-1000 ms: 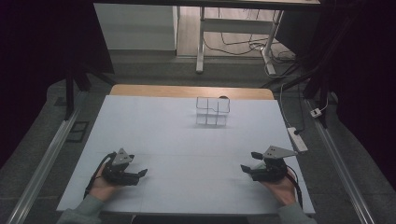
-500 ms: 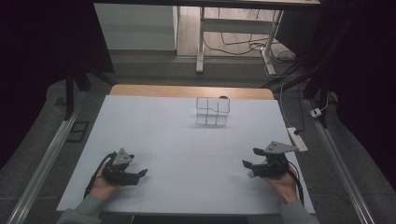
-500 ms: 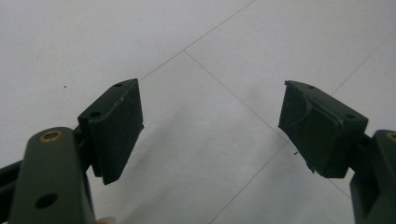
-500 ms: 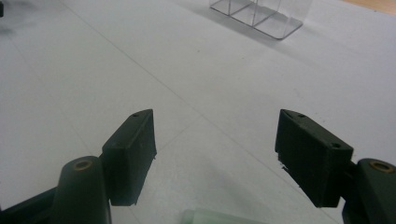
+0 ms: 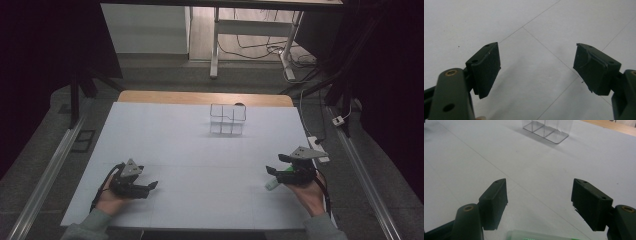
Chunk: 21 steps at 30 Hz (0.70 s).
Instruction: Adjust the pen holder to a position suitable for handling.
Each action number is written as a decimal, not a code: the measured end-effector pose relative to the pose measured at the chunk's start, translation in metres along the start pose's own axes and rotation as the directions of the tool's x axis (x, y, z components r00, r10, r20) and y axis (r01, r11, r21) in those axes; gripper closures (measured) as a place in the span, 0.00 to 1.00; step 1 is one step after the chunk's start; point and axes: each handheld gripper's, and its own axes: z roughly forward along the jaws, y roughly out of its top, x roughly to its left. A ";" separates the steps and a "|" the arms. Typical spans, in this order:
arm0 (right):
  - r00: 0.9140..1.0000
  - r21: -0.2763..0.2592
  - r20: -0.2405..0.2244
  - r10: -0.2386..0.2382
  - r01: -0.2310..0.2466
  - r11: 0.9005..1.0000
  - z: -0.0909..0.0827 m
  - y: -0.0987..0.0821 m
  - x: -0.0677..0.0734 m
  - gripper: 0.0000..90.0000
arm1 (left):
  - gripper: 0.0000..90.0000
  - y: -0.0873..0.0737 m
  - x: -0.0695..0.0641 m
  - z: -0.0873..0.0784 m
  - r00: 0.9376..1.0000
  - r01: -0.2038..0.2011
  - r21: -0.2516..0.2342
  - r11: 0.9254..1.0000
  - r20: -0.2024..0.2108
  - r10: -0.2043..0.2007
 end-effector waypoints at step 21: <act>0.989 0.035 0.130 0.070 -0.075 0.997 -0.012 -0.001 -0.028 0.34 | 0.24 0.000 0.000 0.000 1.000 -0.006 0.000 1.000 -0.002 0.006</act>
